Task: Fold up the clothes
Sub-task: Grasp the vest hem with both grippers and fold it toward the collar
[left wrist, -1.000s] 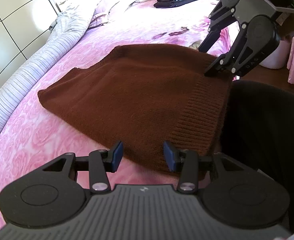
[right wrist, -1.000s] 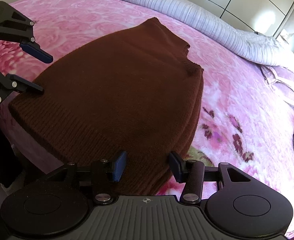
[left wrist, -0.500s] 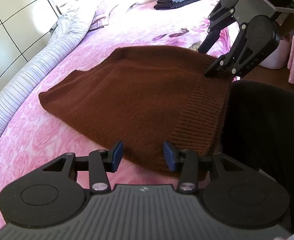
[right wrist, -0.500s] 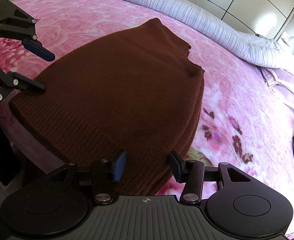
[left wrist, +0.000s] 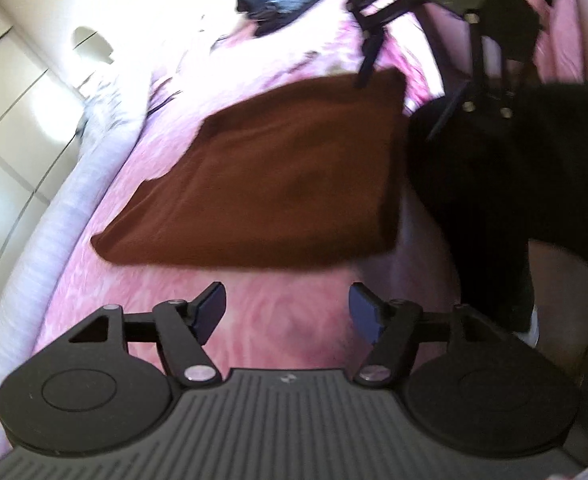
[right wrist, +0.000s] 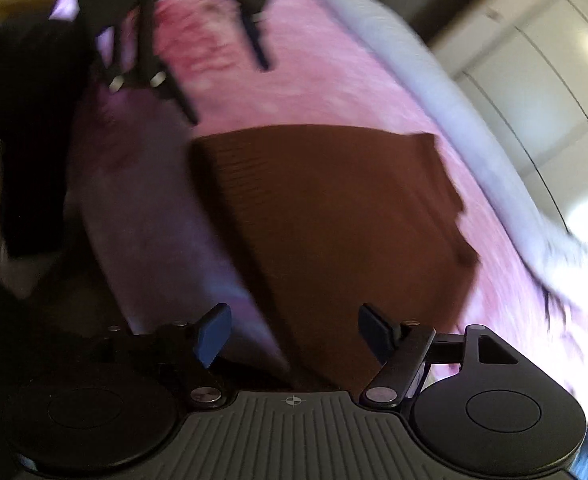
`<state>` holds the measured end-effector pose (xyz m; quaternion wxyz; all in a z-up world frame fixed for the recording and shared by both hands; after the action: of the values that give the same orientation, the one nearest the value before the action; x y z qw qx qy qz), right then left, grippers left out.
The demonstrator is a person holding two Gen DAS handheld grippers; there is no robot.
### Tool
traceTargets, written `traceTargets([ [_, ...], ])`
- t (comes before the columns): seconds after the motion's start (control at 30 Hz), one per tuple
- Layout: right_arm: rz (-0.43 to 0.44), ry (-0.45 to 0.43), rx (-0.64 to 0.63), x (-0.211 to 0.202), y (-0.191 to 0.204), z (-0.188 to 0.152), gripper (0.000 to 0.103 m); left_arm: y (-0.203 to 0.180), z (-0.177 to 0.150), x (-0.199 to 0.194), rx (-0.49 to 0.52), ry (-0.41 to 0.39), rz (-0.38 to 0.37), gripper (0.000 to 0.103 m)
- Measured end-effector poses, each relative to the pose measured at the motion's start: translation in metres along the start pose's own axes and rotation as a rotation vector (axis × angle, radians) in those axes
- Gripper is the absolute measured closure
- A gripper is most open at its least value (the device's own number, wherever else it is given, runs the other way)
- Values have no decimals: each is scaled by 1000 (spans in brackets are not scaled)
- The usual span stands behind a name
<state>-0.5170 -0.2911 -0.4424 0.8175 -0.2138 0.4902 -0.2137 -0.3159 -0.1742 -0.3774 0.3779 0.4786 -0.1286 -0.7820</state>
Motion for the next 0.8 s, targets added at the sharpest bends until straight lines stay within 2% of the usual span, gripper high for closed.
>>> traceTargets([
  [0.13,-29,31,-203,28,22,6,31,-13,-1,7,95,-19,0,38],
  [0.17,-39,35,-228,32,23,8,37,-15,1,9,106,-27,3,38],
  [0.2,-33,30,-200,32,18,11,47,-16,3,11,110,-37,5,38],
  [0.23,-26,24,-170,31,13,14,68,-16,6,13,113,-48,8,38],
  [0.27,3,8,-78,25,0,20,86,-16,8,15,116,-59,10,37],
  [0.3,49,-9,7,18,-12,23,92,-16,12,18,117,-70,16,37],
  [0.33,65,-20,65,11,-25,25,92,-15,16,22,116,-81,21,37],
  [0.5,52,-63,103,-13,-56,36,93,1,37,46,118,-109,82,38],
  [0.53,56,-68,115,-15,-59,39,93,5,40,50,117,-108,92,42],
  [0.63,55,-78,142,-18,-64,41,93,21,45,59,85,-101,92,87],
  [0.73,36,-95,133,-22,-47,32,91,36,48,56,11,-111,75,89],
  [0.8,-28,-84,67,-19,-33,23,70,45,49,50,-38,-117,52,90],
])
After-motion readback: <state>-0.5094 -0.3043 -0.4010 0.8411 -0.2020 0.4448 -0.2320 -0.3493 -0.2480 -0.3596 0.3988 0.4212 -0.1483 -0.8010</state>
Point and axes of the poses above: each gripper's, at about its wrist camera, not at the fingertips, and x roughly the way its jaws point, y to its left, z to its top, the point moved 5 cm from there along x, roughly the way its jaws point, and after that the axes turned 1 degree about -z, right-handed, at the moved point
